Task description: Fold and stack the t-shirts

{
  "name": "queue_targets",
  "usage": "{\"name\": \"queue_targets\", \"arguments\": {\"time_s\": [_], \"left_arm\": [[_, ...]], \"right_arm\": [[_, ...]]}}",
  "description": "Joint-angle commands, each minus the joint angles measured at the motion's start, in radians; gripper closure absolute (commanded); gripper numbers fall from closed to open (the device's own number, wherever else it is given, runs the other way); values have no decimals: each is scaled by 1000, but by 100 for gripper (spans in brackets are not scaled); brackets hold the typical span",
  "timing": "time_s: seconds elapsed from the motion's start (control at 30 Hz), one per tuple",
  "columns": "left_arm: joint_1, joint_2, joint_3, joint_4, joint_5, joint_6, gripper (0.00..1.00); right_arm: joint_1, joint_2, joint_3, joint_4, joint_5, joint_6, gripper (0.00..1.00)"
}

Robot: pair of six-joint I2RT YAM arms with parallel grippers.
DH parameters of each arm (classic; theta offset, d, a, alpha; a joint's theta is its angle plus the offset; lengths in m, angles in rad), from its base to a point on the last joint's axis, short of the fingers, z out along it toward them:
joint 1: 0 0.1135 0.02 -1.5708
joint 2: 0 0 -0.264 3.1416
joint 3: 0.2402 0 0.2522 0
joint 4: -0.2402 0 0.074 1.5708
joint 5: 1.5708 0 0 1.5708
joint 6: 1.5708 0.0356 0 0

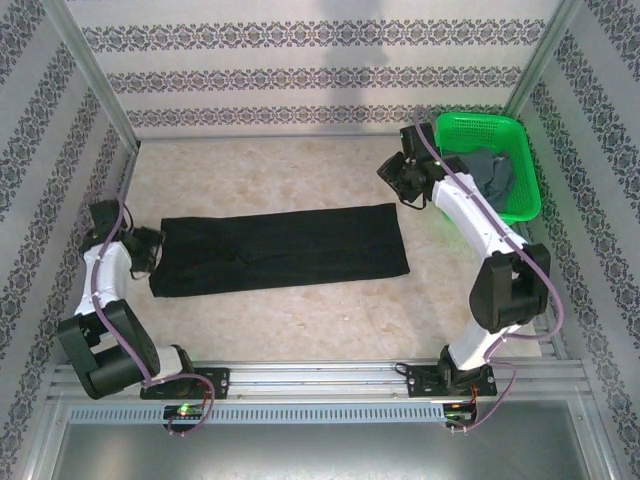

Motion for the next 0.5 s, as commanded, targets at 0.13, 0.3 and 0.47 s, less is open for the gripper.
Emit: {"name": "queue_targets", "arguments": {"time_s": [0.13,0.3,0.47], "left_arm": [[-6,-2,-41,-112,101,-216,42],[-9,15,-64,-99,115,-278,39],[-23,55,-72,-33,102,-341,41]], "right_arm": [[63,-17,-110,49,-207,-82,54],[91,-76,-190,77,-245,-66,54],[94,-114,-226,81,-240,-54,55]]}}
